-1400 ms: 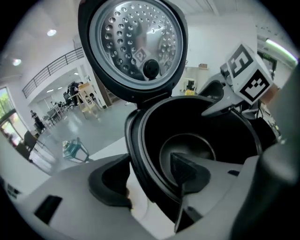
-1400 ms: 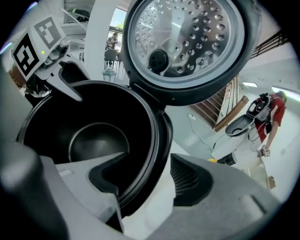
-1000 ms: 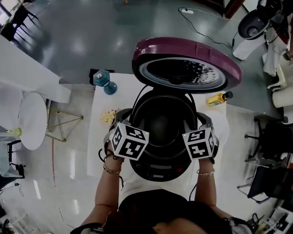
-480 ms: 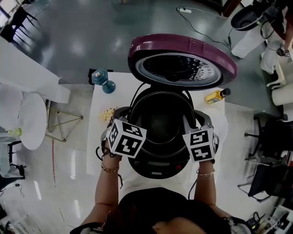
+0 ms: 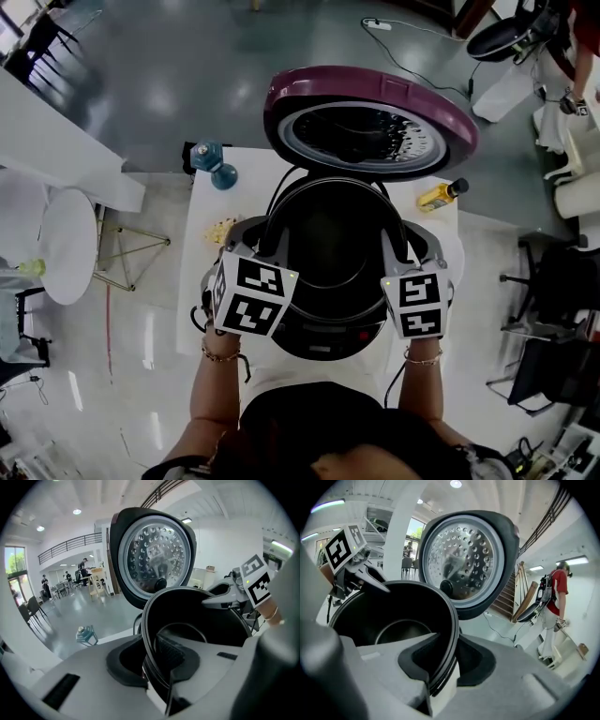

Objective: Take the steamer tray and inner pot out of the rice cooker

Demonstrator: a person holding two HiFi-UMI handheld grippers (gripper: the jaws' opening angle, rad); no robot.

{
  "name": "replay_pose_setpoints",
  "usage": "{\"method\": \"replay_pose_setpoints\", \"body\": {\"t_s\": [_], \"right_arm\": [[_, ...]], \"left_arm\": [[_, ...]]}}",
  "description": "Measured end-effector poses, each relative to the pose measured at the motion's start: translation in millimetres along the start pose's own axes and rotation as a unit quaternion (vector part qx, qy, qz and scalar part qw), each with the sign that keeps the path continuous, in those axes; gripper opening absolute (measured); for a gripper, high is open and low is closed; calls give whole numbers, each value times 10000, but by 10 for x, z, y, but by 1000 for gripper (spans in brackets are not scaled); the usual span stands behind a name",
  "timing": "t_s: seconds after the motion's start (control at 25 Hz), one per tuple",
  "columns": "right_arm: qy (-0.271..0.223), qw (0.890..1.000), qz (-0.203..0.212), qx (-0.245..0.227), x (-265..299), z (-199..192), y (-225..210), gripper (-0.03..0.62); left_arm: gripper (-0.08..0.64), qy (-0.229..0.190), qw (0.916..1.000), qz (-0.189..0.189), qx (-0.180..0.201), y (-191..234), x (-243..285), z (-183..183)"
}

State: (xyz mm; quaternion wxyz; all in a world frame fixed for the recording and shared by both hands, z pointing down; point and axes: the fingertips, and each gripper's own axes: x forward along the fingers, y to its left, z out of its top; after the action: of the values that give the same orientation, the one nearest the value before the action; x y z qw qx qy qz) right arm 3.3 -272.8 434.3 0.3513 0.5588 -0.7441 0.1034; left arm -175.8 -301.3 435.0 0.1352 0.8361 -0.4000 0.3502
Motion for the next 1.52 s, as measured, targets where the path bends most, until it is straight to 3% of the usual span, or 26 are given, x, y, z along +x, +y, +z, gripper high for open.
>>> {"method": "replay_pose_setpoints", "body": {"t_s": [0.24,0.48,0.72,1.08,1.4,1.52], "right_arm": [[-546,9981,-103,254,-241,170,1,71],[-996,9942,-190,369,-512,294,2,60],[-1630,9844,-419,515,-920,464,-9,40],[-2136,9720,-633,741,-1461,481,-55,26],[-2489,9607,-856,884,-1863,402,-199,23],[-2574,9576,-925,901,-2001,319,-292,21]], "left_arm": [[61,-330,9986,356,196,-6,-253,92],[55,-714,9962,454,204,-30,-578,229],[54,-1226,9883,788,452,-124,-967,359],[54,-1667,9813,724,633,-389,-1342,507],[41,-2283,9712,306,610,-714,-1507,725],[40,-2313,9702,256,677,-875,-1484,779]]}}
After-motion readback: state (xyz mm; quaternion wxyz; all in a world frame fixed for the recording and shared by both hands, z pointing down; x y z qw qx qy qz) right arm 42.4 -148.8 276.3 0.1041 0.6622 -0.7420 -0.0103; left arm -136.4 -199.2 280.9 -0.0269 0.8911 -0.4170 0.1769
